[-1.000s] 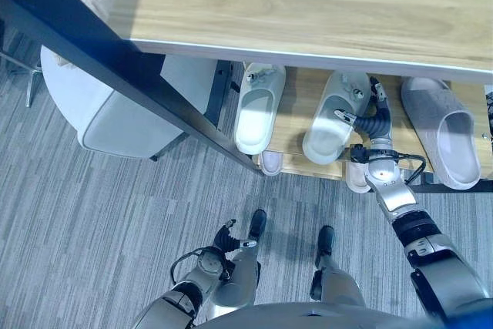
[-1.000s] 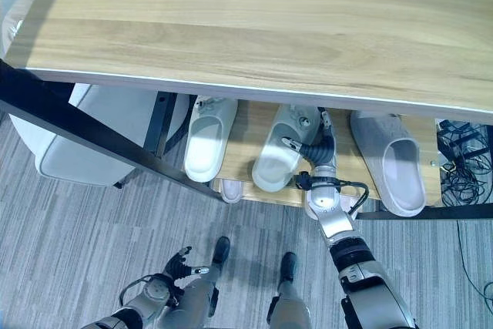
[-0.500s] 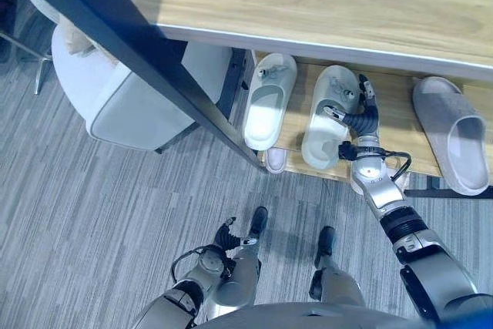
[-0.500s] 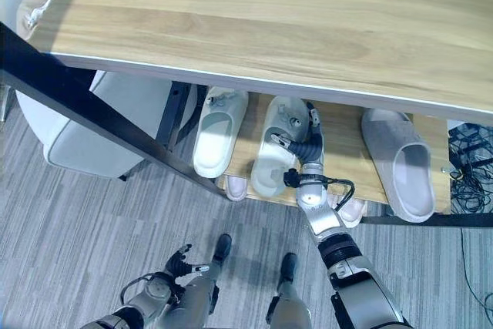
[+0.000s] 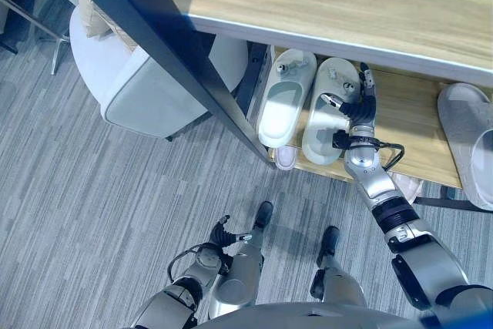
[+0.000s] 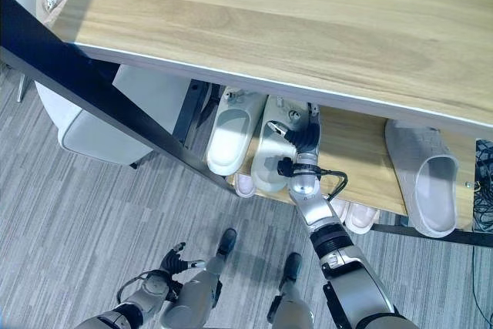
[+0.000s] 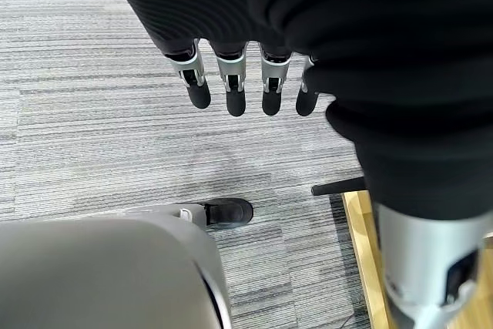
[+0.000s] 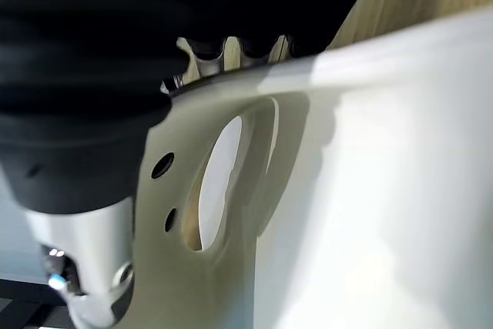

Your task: Arrange the slippers neatly on the shoe rack.

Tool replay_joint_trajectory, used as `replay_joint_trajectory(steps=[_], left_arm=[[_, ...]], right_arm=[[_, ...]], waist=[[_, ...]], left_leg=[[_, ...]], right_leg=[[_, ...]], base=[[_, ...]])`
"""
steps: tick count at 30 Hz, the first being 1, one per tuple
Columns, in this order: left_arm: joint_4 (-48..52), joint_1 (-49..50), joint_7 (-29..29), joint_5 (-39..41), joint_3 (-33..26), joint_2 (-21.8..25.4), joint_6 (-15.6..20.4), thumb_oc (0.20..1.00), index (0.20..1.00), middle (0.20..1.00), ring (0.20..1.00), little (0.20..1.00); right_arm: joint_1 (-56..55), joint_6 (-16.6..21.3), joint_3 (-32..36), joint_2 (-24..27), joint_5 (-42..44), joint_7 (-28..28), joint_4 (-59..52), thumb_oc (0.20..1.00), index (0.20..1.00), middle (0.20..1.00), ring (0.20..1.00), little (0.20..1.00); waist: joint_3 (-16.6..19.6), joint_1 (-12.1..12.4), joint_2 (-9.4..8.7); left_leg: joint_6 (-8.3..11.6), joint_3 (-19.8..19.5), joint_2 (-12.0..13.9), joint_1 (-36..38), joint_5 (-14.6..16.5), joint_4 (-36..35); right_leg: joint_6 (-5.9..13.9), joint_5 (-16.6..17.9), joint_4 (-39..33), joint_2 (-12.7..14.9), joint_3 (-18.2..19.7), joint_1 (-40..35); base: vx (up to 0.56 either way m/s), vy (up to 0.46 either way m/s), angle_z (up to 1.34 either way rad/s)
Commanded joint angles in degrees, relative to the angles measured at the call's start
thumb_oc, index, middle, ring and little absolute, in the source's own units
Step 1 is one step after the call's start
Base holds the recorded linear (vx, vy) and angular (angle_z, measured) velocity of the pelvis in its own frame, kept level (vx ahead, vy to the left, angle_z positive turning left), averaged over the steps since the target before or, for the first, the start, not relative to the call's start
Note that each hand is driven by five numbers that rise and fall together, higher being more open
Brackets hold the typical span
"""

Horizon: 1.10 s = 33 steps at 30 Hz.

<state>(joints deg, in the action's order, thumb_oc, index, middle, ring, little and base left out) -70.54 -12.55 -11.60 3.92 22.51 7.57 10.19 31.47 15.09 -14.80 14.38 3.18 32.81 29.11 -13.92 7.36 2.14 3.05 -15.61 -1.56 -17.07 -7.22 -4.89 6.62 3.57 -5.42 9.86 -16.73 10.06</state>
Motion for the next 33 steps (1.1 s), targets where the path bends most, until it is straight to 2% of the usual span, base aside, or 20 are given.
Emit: replay_joint_trajectory(steps=[1,9,13,23,30,33], left_arm=[[-5.64,1.34,-0.03,0.8,4.29,-1.88,-1.33,1.0,1.0,1.0,1.0,1.0],[-6.32,-0.15,0.55,3.58,3.36,-1.43,-1.83,1.0,1.0,1.0,1.0,1.0],[-6.68,0.18,0.66,3.61,3.25,-1.86,-2.02,1.0,1.0,1.0,1.0,1.0],[-6.87,1.53,2.11,1.59,0.36,-0.81,-2.24,1.0,1.0,1.0,1.0,1.0],[-7.28,2.07,2.6,2.51,0.48,-1.28,-2.33,1.0,1.0,1.0,1.0,1.0],[-7.87,2.22,3.11,0.57,-0.69,-0.82,-2.34,1.0,1.0,1.0,1.0,1.0]], right_arm=[[-0.59,0.87,-1.93,-1.05,0.46,-1.06,-1.03,1.0,1.0,1.0,1.0,1.0],[-0.6,1.53,-3.61,-3.55,5.54,-3.48,0.3,1.0,1.0,1.0,1.0,1.0],[-1.39,1.18,-4.37,-3.82,5.34,-3.82,0.22,1.0,1.0,1.0,1.0,1.0],[-6.57,1.73,-0.62,0.43,-0.13,-4.28,-7.66,1.0,1.0,1.0,1.0,1.0],[-5.09,1.18,-1.46,-0.29,0.33,-4.12,-4.17,1.0,1.0,1.0,1.0,1.0],[-5.84,1.46,-1.51,2.62,-4.2,-4.78,-8.31,1.0,1.0,1.0,1.0,1.0]], waist=[[1.23,1.62,-0.49],[1.79,1.04,-0.67],[2.38,0.71,-0.91],[4.03,-1.18,-1.22],[3.88,-1.09,-0.93],[3.86,-1.15,-1.39]], left_leg=[[-0.61,-0.52,-3.27,0.18,4.62,-0.11],[-0.49,0.04,-3.04,0.59,4.66,-0.11],[-0.44,0.06,-2.92,0.95,4.85,-0.11],[-0.73,1.83,-2.07,3.56,5.96,-0.11],[-0.55,2.26,-1.96,2.74,5.41,-0.11],[-0.54,1.93,-2.13,2.67,5.54,-0.11]], right_leg=[[2.75,-3.15,0.42,1.8,-1.13,-3.07],[2.61,-2.99,0.42,1.87,-0.95,-3.09],[2.46,-3.31,0.42,1.71,-1.24,-3.52],[2.44,-3.82,0.42,1.58,0.11,-5.07],[2.28,-3.58,0.42,1.47,0.5,-3.96],[2.36,-3.79,0.42,1.47,0.04,-4.39]], base=[[0.0,0.029,0.03],[-0.01,0.026,0.04],[0.0,0.0,0.0],[0.01,-0.01,-0.03],[-0.01,0.01,-0.06],[0.02,0.023,0.04]])
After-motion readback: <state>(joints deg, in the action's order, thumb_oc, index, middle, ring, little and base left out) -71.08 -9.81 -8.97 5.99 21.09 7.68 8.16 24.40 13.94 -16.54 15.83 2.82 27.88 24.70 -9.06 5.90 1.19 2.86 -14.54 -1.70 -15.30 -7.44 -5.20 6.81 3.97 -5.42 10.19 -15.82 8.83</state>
